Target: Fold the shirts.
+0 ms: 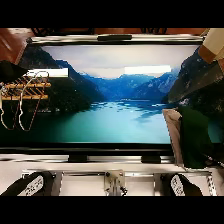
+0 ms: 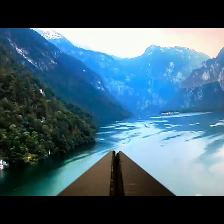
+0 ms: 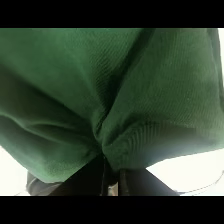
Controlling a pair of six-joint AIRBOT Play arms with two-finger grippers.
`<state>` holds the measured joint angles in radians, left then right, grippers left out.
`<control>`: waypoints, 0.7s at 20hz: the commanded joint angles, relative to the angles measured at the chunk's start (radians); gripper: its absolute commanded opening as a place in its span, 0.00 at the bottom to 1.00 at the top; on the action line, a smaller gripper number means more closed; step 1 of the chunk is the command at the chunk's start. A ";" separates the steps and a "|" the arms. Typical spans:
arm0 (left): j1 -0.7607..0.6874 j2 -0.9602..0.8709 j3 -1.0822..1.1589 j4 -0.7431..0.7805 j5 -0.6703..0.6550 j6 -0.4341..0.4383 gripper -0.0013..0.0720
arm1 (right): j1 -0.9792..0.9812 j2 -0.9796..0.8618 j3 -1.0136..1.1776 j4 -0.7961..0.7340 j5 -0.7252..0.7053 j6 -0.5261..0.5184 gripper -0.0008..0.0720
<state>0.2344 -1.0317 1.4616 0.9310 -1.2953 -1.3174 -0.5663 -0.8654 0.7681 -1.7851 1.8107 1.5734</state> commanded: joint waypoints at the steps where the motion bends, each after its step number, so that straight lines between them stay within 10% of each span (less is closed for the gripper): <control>1: 0.000 0.000 0.000 0.000 0.000 0.000 0.06 | 0.001 0.003 -0.049 -0.055 -0.042 0.005 0.37; 2: 0.000 0.000 0.000 0.000 0.000 0.000 0.06 | 0.001 0.003 -0.048 -0.068 -0.042 -0.006 0.75; 3: 0.000 0.000 0.000 0.000 0.000 0.000 0.06 | 0.001 0.003 -0.045 -0.080 -0.038 -0.032 0.81; 8: -0.065 -0.026 0.000 0.096 0.004 -0.001 0.06 | 0.010 0.002 0.227 0.024 -0.234 -0.056 0.81; 14: -0.483 -0.245 0.000 0.742 -0.007 -0.240 0.06 | 0.502 -0.128 0.604 0.074 -0.565 0.039 0.81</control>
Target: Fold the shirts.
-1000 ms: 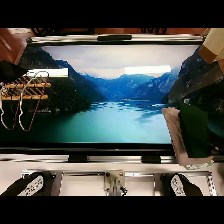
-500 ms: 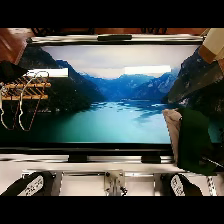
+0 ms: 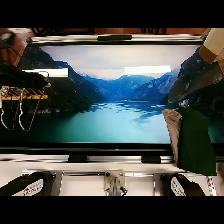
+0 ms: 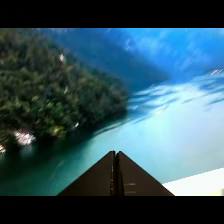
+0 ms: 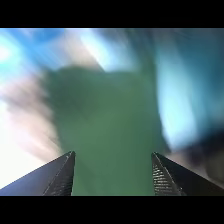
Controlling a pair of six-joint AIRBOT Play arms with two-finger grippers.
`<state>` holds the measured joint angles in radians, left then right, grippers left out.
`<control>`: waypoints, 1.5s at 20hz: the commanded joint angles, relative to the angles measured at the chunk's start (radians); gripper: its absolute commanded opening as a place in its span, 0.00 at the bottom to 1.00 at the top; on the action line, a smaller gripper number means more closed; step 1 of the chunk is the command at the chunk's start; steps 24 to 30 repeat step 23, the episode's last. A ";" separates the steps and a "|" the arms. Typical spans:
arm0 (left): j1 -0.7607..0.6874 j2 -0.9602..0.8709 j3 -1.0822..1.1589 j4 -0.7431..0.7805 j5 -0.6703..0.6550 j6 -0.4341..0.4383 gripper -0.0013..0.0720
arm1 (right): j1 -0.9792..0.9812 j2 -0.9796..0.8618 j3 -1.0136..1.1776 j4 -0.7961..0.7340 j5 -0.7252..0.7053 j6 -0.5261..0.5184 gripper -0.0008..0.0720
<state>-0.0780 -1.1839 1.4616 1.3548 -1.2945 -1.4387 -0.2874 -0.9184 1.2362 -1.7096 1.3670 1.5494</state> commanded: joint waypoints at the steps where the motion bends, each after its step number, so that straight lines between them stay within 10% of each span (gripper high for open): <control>1: -0.216 -0.127 0.000 0.348 -0.017 -0.132 0.16 | 0.300 -0.129 0.146 -0.001 -0.093 0.101 0.81; 3: -0.258 -0.172 0.000 0.348 -0.066 -0.195 0.88 | 0.401 -0.244 0.148 0.049 -0.021 0.142 0.81; 4: -0.265 -0.188 0.000 0.348 -0.096 -0.223 0.99 | 0.425 -0.299 0.148 0.096 0.032 0.142 0.81; 30: -0.265 -0.216 -0.081 0.309 -0.121 -0.231 0.99 | 0.465 -0.438 0.148 0.131 0.152 0.141 0.81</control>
